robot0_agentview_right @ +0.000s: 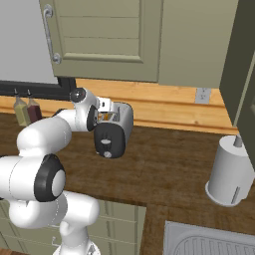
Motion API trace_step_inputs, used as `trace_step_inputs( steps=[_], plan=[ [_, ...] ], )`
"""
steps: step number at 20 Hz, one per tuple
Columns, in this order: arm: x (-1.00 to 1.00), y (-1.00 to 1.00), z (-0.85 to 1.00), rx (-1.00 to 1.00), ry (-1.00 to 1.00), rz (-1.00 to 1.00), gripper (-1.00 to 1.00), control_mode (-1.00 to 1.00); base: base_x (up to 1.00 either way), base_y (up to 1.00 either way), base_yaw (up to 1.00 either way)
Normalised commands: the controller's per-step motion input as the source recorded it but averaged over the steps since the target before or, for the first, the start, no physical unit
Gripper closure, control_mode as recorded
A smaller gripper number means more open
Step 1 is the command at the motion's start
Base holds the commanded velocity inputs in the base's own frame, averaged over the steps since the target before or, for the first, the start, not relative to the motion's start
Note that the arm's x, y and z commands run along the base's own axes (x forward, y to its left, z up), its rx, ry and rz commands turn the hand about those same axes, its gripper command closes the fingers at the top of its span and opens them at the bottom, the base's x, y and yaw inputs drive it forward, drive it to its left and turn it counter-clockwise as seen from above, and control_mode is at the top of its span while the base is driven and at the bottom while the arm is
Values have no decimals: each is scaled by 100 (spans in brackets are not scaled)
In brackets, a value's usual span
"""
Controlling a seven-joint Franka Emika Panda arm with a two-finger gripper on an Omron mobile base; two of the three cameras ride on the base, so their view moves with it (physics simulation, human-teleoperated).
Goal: Start the toaster. Once the lever pops up, take the bread to the plate on the dining counter.
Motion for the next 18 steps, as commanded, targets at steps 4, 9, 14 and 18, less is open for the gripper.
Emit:
trace_step_inputs(
  steps=[4,9,14,18],
  plan=[
    [0,0,0,0,0,0,-100,-100,0,0,0],
    [0,0,0,0,0,0,-100,-100,0,0,0],
    [0,0,0,0,0,0,-100,-100,0,0,0],
    [0,0,0,0,0,0,-100,-100,0,0,0]
  ],
)
